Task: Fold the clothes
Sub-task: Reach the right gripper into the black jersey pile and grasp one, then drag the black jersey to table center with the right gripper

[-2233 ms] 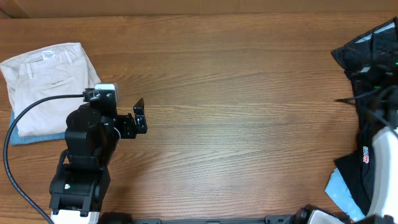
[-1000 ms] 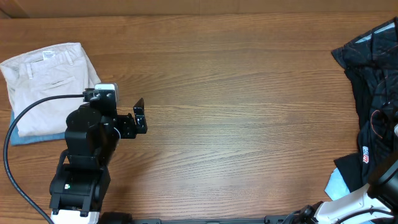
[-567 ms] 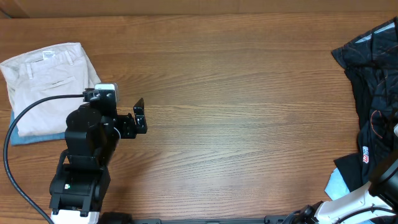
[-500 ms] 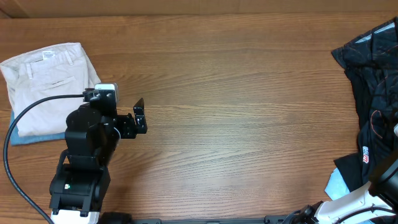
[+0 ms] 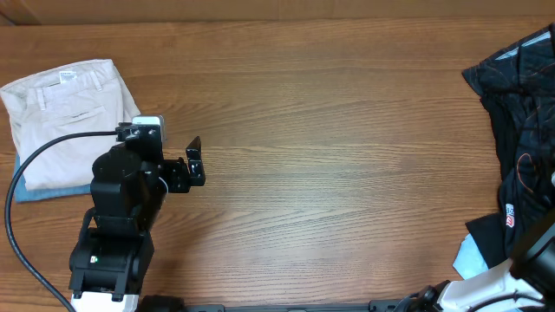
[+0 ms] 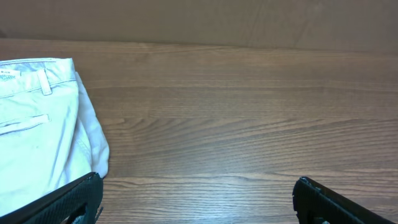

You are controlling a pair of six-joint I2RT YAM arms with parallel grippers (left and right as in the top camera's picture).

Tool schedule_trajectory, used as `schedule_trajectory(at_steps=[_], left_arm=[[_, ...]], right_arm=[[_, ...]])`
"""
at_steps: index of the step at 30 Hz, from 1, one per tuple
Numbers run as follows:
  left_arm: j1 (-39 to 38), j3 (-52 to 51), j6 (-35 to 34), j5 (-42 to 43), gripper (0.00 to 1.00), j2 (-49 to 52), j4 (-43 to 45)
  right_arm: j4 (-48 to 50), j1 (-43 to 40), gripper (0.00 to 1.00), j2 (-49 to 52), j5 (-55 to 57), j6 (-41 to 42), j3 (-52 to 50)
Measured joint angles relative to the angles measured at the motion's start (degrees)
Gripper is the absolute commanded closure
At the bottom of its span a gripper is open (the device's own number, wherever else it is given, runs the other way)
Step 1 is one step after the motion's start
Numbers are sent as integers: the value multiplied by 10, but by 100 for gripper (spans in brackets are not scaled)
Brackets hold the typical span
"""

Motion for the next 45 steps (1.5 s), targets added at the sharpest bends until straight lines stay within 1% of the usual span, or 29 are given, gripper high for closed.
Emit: schedule_trajectory(at_steps=[2, 7, 11, 13, 17, 19, 22, 26, 27, 28, 29, 30, 31, 32, 33, 35, 37, 41, 45], left_arm=[[0, 0, 0, 0, 0, 0, 0], [0, 0, 0, 0, 0, 0, 0], [0, 0, 0, 0, 0, 0, 0], [0, 0, 0, 0, 0, 0, 0], [0, 0, 0, 0, 0, 0, -1], [0, 0, 0, 0, 0, 0, -1], [0, 0, 0, 0, 0, 0, -1], [0, 0, 0, 0, 0, 0, -2], [0, 0, 0, 0, 0, 0, -2], [0, 0, 0, 0, 0, 0, -2], [0, 0, 0, 0, 0, 0, -2], [0, 0, 0, 0, 0, 0, -2], [0, 0, 0, 0, 0, 0, -1], [0, 0, 0, 0, 0, 0, -1], [0, 0, 0, 0, 0, 0, -2], [0, 0, 0, 0, 0, 0, -2], [0, 0, 0, 0, 0, 0, -1], [0, 0, 0, 3, 0, 2, 2], [0, 1, 0, 27, 0, 26, 33]], right_arm=[[-10, 22, 96, -29, -6, -9, 2], [-69, 117, 96, -107, -30, -21, 12], [-145, 224, 96, -140, -63, -25, 20], [-185, 294, 96, -141, -79, -25, 20], [-215, 419, 96, -137, -105, -25, 20], [-210, 508, 94, -134, -118, -25, 20], [-186, 589, 94, -125, -126, -25, 20], [-94, 685, 94, -97, -120, -24, 20], [-68, 700, 92, -92, -115, -24, 20], [-38, 711, 82, -88, -109, -24, 19], [0, 720, 68, -85, -101, -25, 19], [37, 725, 53, -83, -94, -24, 19], [70, 726, 23, -83, -90, -26, 19], [99, 726, 7, -83, -82, -26, 20], [119, 725, 0, -83, -78, -24, 21], [124, 721, 0, -83, -68, -24, 21], [97, 714, 0, -85, -54, -26, 21], [-2, 685, 0, -101, -15, -24, 20], [-127, 640, 0, -162, 12, -25, 19]])
